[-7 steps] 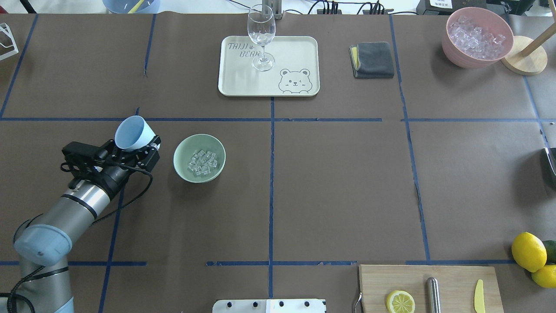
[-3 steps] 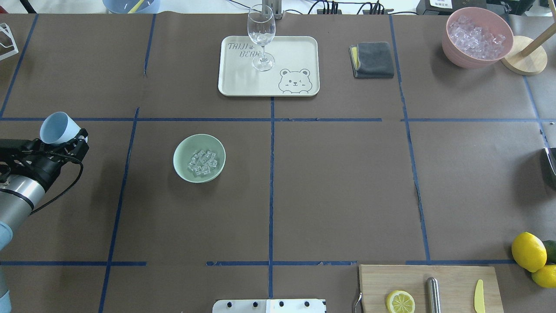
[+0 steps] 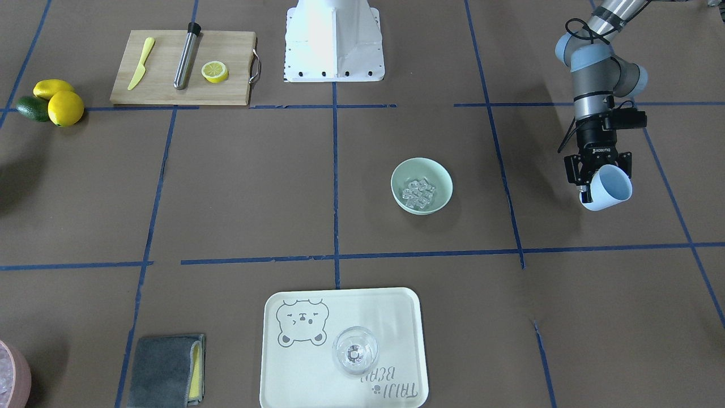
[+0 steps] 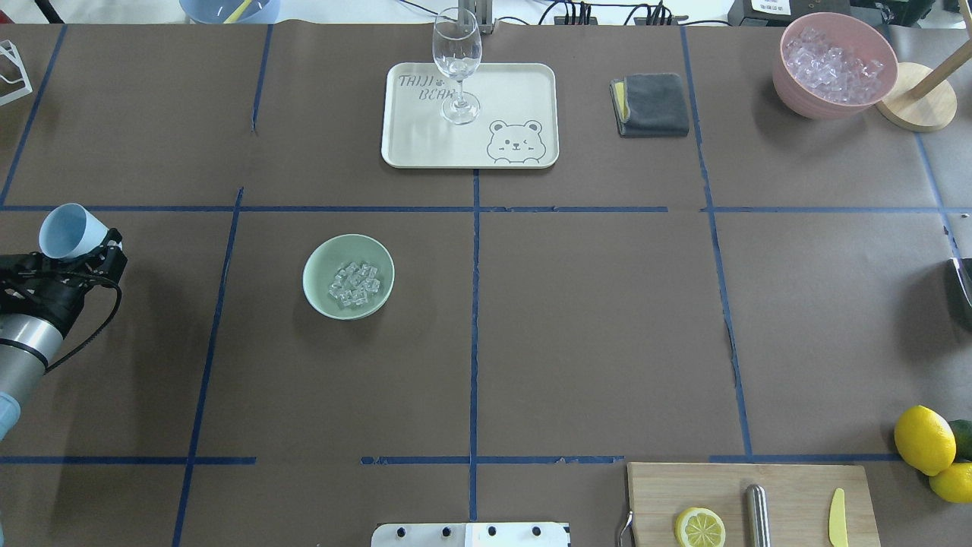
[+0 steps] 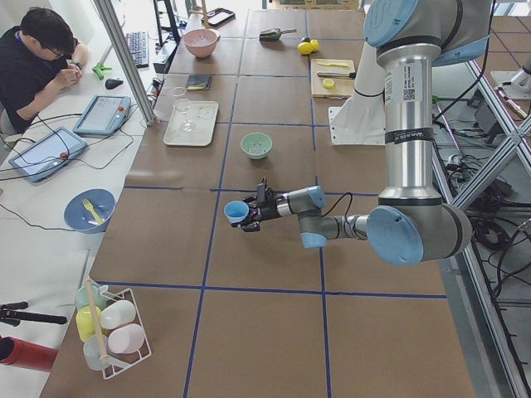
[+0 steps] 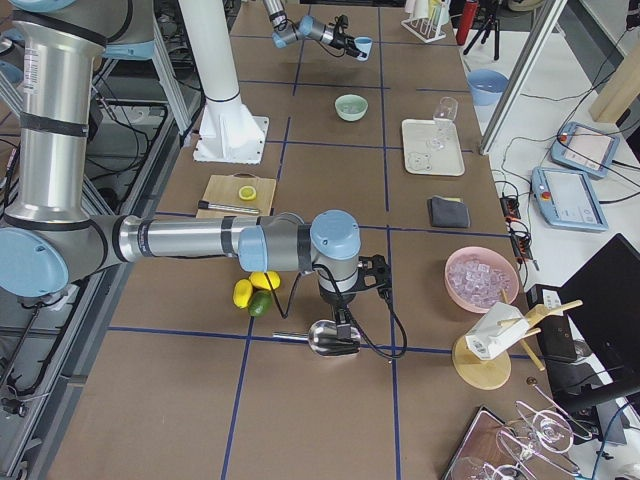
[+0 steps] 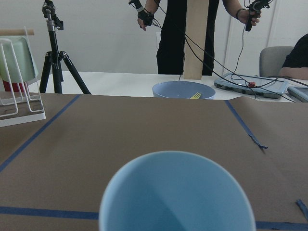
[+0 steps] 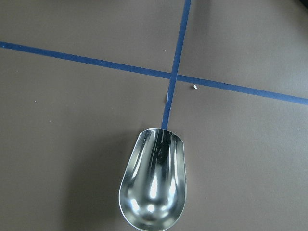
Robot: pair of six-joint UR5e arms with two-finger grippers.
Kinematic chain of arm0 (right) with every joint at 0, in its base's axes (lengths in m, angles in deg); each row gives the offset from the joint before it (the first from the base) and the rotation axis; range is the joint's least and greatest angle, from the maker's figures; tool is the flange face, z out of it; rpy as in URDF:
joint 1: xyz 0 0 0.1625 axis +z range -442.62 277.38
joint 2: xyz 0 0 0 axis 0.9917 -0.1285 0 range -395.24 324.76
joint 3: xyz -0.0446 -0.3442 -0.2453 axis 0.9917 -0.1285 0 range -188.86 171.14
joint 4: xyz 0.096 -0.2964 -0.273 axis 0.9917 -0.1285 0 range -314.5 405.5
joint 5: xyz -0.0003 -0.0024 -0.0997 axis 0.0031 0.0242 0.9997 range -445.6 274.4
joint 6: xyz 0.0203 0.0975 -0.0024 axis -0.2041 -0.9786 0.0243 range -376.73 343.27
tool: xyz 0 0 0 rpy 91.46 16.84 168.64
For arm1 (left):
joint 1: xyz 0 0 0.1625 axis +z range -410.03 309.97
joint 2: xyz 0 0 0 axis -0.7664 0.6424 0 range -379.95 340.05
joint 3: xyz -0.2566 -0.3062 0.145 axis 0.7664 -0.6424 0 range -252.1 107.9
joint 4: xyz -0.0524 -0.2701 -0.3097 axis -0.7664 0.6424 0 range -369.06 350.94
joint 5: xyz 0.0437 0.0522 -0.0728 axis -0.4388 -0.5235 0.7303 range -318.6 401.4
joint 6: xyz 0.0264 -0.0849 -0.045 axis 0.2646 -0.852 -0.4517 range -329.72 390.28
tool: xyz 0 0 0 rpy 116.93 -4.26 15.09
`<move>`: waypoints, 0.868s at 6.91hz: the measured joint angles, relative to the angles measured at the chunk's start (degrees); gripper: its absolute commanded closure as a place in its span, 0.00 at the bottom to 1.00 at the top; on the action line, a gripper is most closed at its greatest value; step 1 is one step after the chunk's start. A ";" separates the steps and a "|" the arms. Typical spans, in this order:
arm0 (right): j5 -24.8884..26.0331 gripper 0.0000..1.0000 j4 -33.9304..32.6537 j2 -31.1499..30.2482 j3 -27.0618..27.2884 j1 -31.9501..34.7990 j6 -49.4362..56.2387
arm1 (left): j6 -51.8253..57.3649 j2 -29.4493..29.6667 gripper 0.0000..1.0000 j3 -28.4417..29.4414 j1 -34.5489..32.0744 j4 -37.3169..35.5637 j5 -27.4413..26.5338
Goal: Pour ice into bowl
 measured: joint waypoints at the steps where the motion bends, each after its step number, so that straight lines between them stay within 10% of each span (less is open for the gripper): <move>1: 0.00 0.00 0.02 0.00 0.07 -0.01 0.00 | -0.31 -0.11 1.00 1.21 0.10 0.00 -0.89; 4: 0.00 0.00 0.01 0.00 0.16 0.01 0.00 | -0.53 -0.13 0.96 2.45 1.33 -0.12 -1.59; 5: 0.00 0.00 0.00 0.00 0.16 0.00 0.00 | -0.53 -0.13 0.59 2.56 2.21 -0.12 -1.68; 6: 0.00 0.00 0.00 0.00 0.16 0.01 0.00 | -0.53 -0.13 0.01 2.62 3.01 -0.09 -1.75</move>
